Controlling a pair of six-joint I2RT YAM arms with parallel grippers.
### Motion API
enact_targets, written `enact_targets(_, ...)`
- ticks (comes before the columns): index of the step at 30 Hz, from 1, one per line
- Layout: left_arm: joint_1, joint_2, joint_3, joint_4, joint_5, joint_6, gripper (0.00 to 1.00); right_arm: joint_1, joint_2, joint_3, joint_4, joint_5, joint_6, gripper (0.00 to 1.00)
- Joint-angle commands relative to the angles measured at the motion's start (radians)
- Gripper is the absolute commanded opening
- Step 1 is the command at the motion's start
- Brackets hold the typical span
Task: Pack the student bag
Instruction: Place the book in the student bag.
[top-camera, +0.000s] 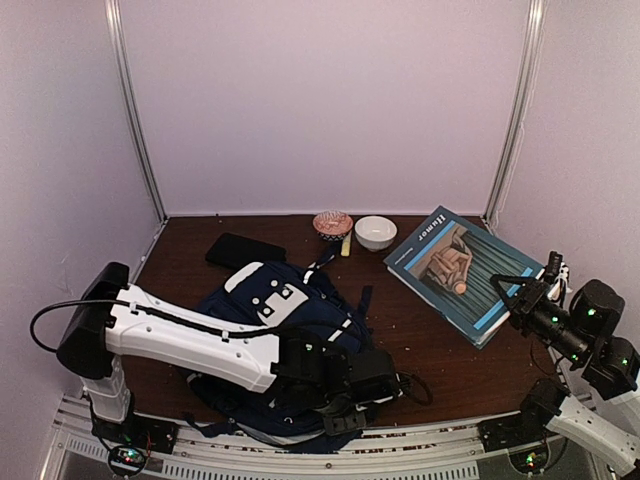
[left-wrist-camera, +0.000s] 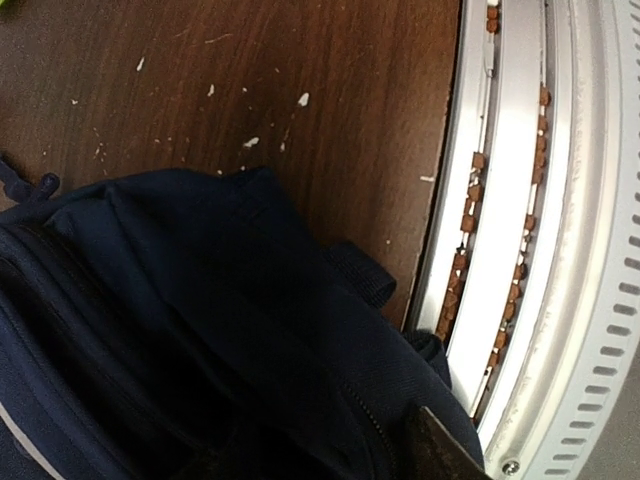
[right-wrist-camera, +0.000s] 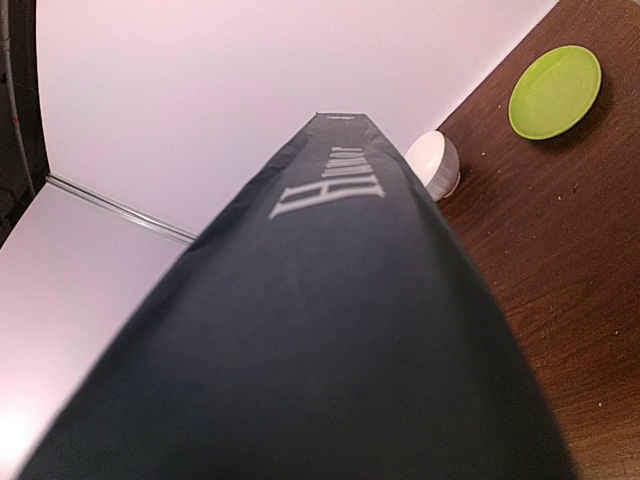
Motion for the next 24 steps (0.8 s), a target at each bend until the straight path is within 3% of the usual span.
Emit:
enact_targets(1,0.019,0.019,0.006,0.002,0.008,0.016,0.79,-0.003,-0.027,-0.007,0.027,0.013,0.01,0.3)
enact_targets(6,0.049,-0.043,-0.008,0.026,-0.041,0.008,0.48,-0.003,-0.04,-0.012,0.017,0.014,0.013,0.29)
enact_targets(12,0.097,-0.143,-0.025,0.005,-0.096,-0.01,0.0,-0.004,-0.058,-0.01,-0.011,-0.005,0.003,0.29)
enact_targets(24,0.193,-0.482,-0.033,-0.131,-0.488,-0.082,0.0,-0.002,-0.044,0.04,-0.084,-0.272,-0.03,0.28)
